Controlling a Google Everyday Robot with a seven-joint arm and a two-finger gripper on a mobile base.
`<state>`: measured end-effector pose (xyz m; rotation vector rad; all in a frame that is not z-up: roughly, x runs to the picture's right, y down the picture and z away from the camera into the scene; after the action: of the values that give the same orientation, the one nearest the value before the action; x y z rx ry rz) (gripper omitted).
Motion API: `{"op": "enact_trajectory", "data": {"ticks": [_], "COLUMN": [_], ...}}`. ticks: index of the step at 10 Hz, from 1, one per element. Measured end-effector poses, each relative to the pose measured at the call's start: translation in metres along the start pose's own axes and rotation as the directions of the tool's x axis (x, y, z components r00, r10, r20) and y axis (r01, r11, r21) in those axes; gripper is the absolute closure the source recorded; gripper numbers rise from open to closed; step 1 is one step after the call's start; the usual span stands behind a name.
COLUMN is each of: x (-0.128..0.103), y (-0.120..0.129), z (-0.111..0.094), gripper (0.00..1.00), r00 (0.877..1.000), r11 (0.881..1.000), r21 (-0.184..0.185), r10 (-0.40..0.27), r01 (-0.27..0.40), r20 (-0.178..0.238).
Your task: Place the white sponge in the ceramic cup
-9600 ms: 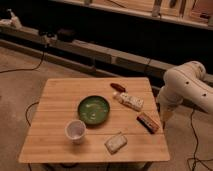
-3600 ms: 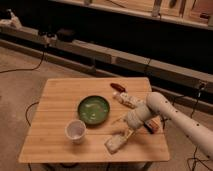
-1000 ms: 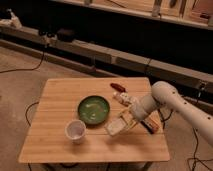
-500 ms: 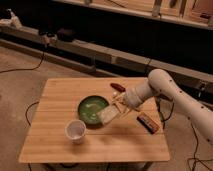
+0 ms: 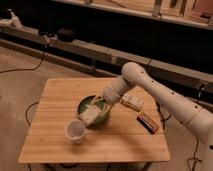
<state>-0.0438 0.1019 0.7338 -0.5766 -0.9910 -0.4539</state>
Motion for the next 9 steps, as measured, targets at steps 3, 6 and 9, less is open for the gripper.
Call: {"op": "enact_trajectory", "data": {"ticks": [3,6,9], "x": [-0.020,-0.036,-0.048], "y": [-0.016,-0.026,-0.030], "z": [0.028,0.047,0.064], "gripper": [1.00,0.78,0.48], "r00": [0.998,0.994,0.990], "r11": [0.995,0.984,0.970], "r21": [-0.086,-0.143,-0.204], "r10": [-0.051,-0.094,-0.120], "r01": [0.053,0.101,0.133], "r20": [0.028,0.058,0.073]}}
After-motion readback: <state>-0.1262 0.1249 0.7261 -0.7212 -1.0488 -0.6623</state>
